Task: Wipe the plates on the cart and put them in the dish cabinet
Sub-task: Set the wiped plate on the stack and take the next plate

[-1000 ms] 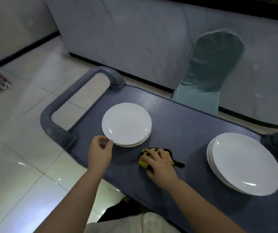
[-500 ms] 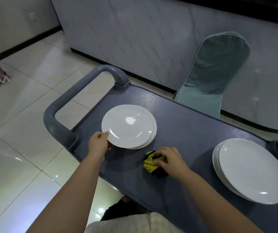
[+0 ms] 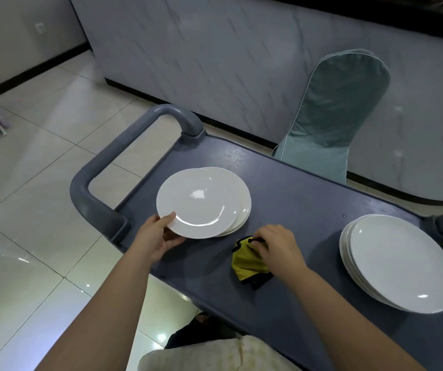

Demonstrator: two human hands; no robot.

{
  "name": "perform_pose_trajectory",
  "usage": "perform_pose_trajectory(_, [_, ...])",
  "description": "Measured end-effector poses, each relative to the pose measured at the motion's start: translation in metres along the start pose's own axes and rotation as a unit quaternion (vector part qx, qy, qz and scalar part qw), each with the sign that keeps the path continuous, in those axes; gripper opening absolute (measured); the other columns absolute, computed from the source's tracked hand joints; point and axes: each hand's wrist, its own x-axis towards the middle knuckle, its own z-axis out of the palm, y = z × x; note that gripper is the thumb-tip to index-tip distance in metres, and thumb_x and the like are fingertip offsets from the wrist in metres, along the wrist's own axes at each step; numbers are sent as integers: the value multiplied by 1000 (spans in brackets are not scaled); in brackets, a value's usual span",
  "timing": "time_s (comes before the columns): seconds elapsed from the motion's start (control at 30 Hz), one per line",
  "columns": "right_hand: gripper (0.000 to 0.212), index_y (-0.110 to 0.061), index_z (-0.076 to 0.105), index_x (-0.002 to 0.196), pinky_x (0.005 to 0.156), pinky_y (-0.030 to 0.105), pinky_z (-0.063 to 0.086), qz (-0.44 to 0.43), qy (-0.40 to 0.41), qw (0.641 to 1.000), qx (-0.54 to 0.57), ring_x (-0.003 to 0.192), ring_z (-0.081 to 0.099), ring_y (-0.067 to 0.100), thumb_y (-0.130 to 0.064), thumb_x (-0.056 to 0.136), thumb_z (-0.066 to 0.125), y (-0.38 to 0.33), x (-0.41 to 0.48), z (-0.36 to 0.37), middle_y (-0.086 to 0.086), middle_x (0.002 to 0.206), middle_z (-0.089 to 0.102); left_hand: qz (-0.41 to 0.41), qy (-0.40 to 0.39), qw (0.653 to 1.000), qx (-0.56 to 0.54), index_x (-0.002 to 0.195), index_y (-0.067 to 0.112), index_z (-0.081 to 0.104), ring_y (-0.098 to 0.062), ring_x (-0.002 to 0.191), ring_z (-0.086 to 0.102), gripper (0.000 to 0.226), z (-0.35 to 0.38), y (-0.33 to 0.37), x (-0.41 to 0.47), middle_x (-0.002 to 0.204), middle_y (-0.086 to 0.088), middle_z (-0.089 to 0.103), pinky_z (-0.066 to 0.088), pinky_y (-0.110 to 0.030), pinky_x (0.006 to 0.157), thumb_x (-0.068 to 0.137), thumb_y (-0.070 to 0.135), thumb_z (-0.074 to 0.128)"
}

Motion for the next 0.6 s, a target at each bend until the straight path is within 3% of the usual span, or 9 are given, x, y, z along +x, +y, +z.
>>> perform_pose_trajectory(0.1, [10,-17,62,81,68,33,40,-46,-30,998,-13,74,53,21,-23,88,61,1,-21,14,-4,80,58,9,-5,1000,11,125,11,49,-30,101,60,33,0,1,-2,124,-12,57,57,-44,66,94,1,54])
perform_pose_trajectory(0.17, [8,-15,64,86,71,37,45,26,-11,999,28,79,54,23,-18,92,60,7,-21,14,-2,84,60,5,-5,1000,0,126,11,48,-32,103,58,34,0,2,-4,124,-13,55,56,-45,67,94,0,53])
perform_pose_trajectory(0.23, [5,-15,66,89,77,35,46,119,66,988,68,85,54,21,-15,92,62,16,-9,6,-2,88,61,3,-5,1000,-7,127,10,46,-32,102,58,34,-1,2,-6,122,-13,54,56,-46,68,95,0,53])
perform_pose_trajectory(0.3, [4,-15,68,92,82,32,43,140,122,981,59,91,54,22,-13,90,65,21,8,-1,-2,93,62,4,-4,1000,-9,127,9,46,-32,102,58,33,-3,2,-10,120,-13,55,56,-46,69,95,1,53])
perform_pose_trajectory(0.4, [16,-17,69,101,89,38,42,78,116,990,21,101,52,25,-19,85,65,6,14,4,1,104,62,6,-5,1000,-16,116,9,49,-31,103,59,24,-7,4,-15,118,-13,57,60,-44,63,95,1,55])
perform_pose_trajectory(0.5, [24,-15,68,101,90,45,42,-74,119,989,-48,105,51,31,-27,80,62,-19,-14,31,5,110,61,2,-9,999,-37,108,10,50,-32,105,59,16,-10,9,-21,117,-14,59,60,-40,58,94,3,56])
perform_pose_trajectory(0.6, [19,-18,64,99,87,47,44,-168,82,978,-97,108,49,31,-29,84,62,-19,-42,61,5,114,61,7,-11,999,-52,109,12,50,-31,102,60,18,-13,17,-27,117,-15,60,60,-37,57,94,5,57])
